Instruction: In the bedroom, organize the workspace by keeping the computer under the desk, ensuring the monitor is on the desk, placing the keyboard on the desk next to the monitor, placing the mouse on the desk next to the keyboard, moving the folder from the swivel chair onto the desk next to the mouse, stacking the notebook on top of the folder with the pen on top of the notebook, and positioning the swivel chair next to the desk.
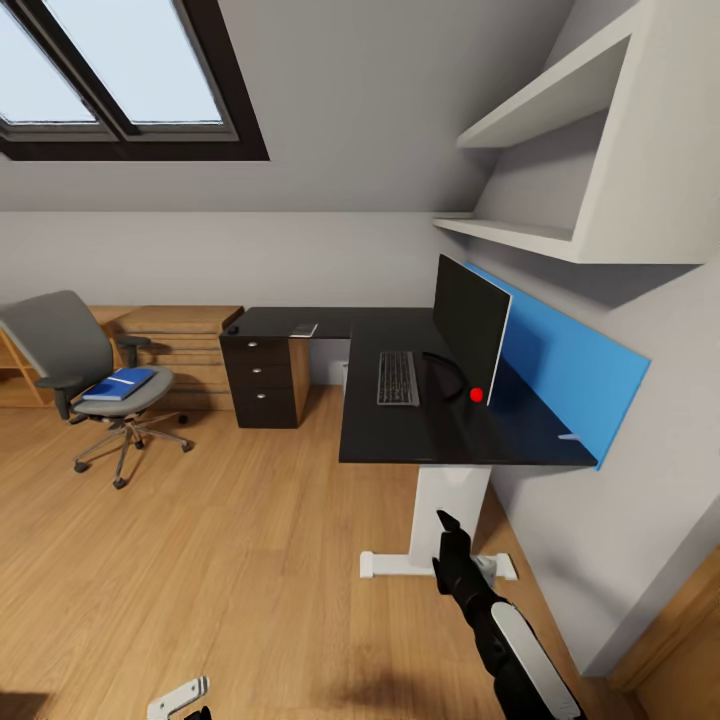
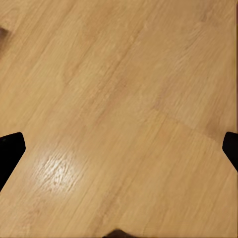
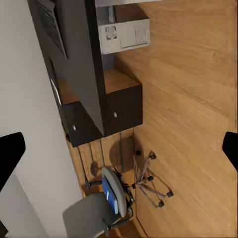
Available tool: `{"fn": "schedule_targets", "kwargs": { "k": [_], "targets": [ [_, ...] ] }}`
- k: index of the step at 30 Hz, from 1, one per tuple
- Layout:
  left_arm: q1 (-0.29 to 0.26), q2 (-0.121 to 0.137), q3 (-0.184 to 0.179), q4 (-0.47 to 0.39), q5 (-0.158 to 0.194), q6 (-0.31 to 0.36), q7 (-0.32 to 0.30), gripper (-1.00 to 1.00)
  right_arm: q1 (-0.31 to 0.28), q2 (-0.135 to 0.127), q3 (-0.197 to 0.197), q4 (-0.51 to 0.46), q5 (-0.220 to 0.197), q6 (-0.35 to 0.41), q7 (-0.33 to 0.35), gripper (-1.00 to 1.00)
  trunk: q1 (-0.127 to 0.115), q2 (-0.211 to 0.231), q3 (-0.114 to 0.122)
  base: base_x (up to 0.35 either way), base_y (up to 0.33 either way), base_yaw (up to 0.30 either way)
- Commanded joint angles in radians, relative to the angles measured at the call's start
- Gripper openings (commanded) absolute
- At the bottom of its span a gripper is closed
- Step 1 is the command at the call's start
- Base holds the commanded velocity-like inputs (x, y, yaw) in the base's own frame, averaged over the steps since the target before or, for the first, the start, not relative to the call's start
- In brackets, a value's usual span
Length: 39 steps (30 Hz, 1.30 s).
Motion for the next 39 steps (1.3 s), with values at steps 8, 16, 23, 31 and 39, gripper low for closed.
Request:
{"fn": "schedule_targets", "kwargs": {
  "k": [8, 16, 23, 31, 39],
  "targets": [
    [0.000, -0.001, 0.001, -0.010, 0.010, -0.011, 0.001, 1.00, -0.091, 0.000, 0.002, 0.159, -0.007, -0.007, -0.004, 1.00, -0.019, 0.034, 0.015, -0.010, 0.000, 0.000],
    [0.000, -0.001, 0.001, -0.014, 0.010, -0.015, -0.002, 1.00, -0.163, 0.000, 0.003, 0.335, 0.033, -0.063, -0.003, 1.00, -0.050, 0.090, 0.040, -0.001, 0.000, 0.000],
    [0.000, -0.001, 0.001, -0.017, 0.010, -0.016, -0.003, 1.00, -0.184, 0.040, 0.032, 0.446, 0.211, -0.161, -0.002, 1.00, -0.077, 0.139, 0.062, 0.000, 0.000, 0.000],
    [0.000, -0.003, 0.001, -0.018, 0.011, -0.016, -0.004, 1.00, -0.188, 0.069, 0.136, 0.721, 0.566, -0.314, -0.004, 1.00, -0.107, 0.195, 0.087, 0.000, 0.000, 0.000],
    [0.000, -0.004, 0.001, -0.019, 0.011, -0.020, -0.005, 1.00, -0.188, 0.074, 0.175, 0.963, 0.807, -0.470, -0.004, 1.00, -0.138, 0.251, 0.112, 0.000, 0.000, 0.000]
  ]
}}
